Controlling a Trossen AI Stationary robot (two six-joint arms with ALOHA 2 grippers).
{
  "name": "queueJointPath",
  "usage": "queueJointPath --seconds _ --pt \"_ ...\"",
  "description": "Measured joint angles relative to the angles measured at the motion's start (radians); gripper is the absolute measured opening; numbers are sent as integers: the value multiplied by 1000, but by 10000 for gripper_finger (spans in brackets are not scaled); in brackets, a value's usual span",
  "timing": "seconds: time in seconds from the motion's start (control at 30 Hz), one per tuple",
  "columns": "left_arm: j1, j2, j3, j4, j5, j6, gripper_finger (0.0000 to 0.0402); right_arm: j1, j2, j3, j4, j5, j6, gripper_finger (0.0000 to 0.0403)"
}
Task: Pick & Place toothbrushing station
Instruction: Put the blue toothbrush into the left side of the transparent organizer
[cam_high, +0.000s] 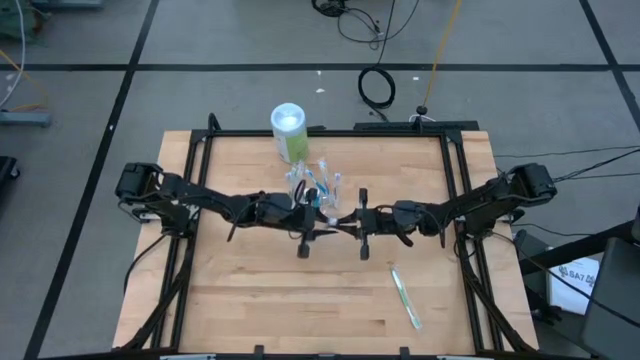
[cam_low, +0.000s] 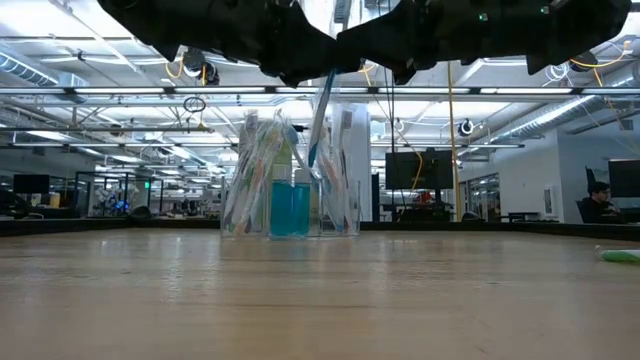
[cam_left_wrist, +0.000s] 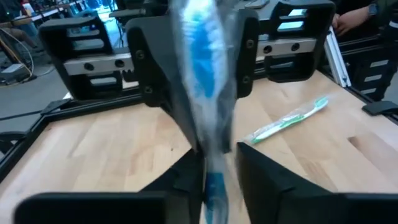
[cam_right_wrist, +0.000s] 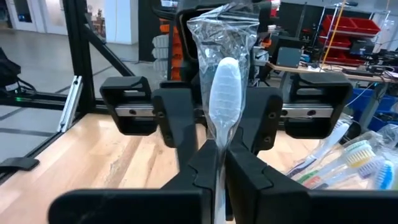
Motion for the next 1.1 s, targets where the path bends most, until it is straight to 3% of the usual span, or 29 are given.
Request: queueJointPath --seconds 0.17,0.3,0.53,0.77,0.9,1.1 --pt "4 0 0 -14 -7 10 50 0 0 0 -11 2 -15 15" --pt "0 0 0 -14 -75 21 25 -1 0 0 -13 6 -34 15" --pt "0 0 0 -25 -99 53 46 -1 0 0 -14 30 -221 15" --pt "-1 0 0 -28 -112 51 31 0 0 0 -19 54 -163 18" --pt "-1 0 0 -40 -148 35 27 -1 0 0 -24 55 -170 46" --pt "-1 -23 0 -64 -313 -56 41 -2 -5 0 -17 144 -77 112"
